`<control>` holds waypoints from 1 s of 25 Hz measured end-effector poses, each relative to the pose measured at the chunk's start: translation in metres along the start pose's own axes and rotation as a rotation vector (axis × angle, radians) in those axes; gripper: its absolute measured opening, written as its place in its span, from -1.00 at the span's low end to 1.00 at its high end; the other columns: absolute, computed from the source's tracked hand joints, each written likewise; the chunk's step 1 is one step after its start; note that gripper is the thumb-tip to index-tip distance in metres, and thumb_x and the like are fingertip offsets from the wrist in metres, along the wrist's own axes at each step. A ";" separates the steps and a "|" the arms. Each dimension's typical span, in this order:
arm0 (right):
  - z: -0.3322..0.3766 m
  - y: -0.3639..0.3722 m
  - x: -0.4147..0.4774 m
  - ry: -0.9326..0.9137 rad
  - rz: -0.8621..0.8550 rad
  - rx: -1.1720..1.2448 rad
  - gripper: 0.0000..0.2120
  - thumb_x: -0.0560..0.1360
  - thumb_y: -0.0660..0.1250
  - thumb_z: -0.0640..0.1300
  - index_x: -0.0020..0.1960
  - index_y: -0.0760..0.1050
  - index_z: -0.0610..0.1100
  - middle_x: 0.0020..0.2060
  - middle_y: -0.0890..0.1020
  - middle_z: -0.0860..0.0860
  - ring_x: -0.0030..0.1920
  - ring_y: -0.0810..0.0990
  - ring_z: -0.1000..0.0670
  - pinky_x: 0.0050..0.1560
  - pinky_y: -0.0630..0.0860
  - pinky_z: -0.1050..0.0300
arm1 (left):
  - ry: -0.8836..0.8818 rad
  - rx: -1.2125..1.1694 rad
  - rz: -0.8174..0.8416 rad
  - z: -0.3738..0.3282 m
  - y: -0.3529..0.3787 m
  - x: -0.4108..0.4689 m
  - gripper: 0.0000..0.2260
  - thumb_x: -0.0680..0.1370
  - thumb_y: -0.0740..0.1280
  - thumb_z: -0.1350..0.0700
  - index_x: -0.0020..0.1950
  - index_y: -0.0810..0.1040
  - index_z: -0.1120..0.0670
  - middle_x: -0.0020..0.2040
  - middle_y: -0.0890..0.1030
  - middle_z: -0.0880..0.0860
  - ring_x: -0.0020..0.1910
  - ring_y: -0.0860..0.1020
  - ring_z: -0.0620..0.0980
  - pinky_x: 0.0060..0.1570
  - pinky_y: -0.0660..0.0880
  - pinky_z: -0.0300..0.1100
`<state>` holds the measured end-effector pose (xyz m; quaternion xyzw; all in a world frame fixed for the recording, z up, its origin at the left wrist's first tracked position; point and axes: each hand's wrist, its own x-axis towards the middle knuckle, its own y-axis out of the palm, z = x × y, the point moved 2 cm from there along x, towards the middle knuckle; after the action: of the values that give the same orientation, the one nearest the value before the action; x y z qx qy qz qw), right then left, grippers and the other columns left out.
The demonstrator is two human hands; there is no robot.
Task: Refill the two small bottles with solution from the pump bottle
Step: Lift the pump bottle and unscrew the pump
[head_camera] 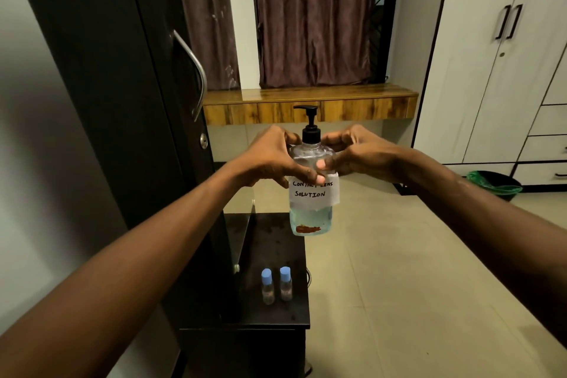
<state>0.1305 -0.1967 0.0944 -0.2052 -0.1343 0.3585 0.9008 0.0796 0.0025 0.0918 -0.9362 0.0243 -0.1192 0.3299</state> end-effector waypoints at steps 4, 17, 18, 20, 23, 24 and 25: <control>0.024 0.005 0.006 -0.131 -0.235 -0.235 -0.53 0.44 0.45 0.21 0.19 0.66 -0.09 0.00 0.71 0.07 -0.02 0.68 0.08 -0.17 0.57 0.18 | -0.026 0.017 -0.014 0.012 0.002 0.006 -0.51 0.28 0.68 0.13 0.14 0.61 0.10 0.01 0.72 0.06 -0.07 0.73 0.03 -0.21 0.71 0.03; 0.011 0.010 0.050 -0.111 -0.016 -0.446 -0.69 0.51 0.48 -0.14 0.24 0.62 -0.15 0.06 0.72 -0.05 0.09 0.68 0.04 0.01 0.58 0.25 | -0.064 0.016 0.035 0.051 0.002 0.008 -0.65 0.30 0.66 0.14 0.00 0.65 0.16 -0.08 0.75 0.10 -0.08 0.73 0.04 -0.06 0.70 0.04; 0.009 0.011 0.046 -0.077 0.061 -0.317 -0.53 0.54 0.44 -0.21 0.43 0.49 -0.10 0.19 0.67 -0.04 0.19 0.64 0.03 0.09 0.57 0.23 | -0.067 0.009 0.029 0.052 0.002 0.007 -0.65 0.30 0.66 0.15 0.01 0.65 0.15 -0.07 0.75 0.09 -0.07 0.73 0.04 -0.06 0.70 0.05; 0.009 0.016 0.047 -0.053 0.045 -0.300 -0.30 0.53 0.48 -0.10 0.59 0.26 0.00 0.24 0.59 -0.03 0.20 0.59 0.03 0.10 0.52 0.25 | -0.078 0.023 0.009 0.051 0.003 0.006 -0.64 0.30 0.66 0.18 0.03 0.65 0.13 -0.05 0.74 0.08 -0.07 0.73 0.04 -0.10 0.71 0.03; 0.012 0.028 0.052 -0.194 -0.215 -0.667 -0.43 0.42 0.54 0.18 0.29 0.56 -0.14 -0.01 0.64 0.01 -0.11 0.62 0.10 -0.23 0.47 0.41 | -0.106 0.074 0.001 0.053 0.006 0.007 -0.57 0.27 0.68 0.14 0.07 0.64 0.14 -0.04 0.74 0.10 -0.07 0.72 0.07 -0.12 0.71 0.06; 0.014 0.031 0.052 -0.215 -0.257 -0.681 -0.53 0.41 0.56 0.12 0.17 0.62 -0.16 -0.07 0.67 0.01 -0.13 0.65 0.08 -0.26 0.49 0.40 | -0.118 0.079 0.005 0.055 0.007 0.007 -0.55 0.25 0.69 0.12 0.07 0.65 0.15 -0.06 0.74 0.10 -0.08 0.73 0.07 -0.13 0.71 0.09; 0.014 0.031 0.053 -0.203 -0.246 -0.624 -0.61 0.42 0.58 0.01 0.15 0.62 -0.16 -0.06 0.68 0.00 -0.07 0.68 0.04 -0.19 0.55 0.38 | -0.129 0.073 0.012 0.056 0.007 0.006 -0.54 0.24 0.69 0.10 0.06 0.66 0.15 -0.07 0.75 0.09 -0.09 0.74 0.07 -0.14 0.71 0.11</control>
<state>0.1439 -0.1350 0.0972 -0.4161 -0.3499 0.2076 0.8132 0.0994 0.0302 0.0464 -0.9291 0.0044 -0.0576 0.3653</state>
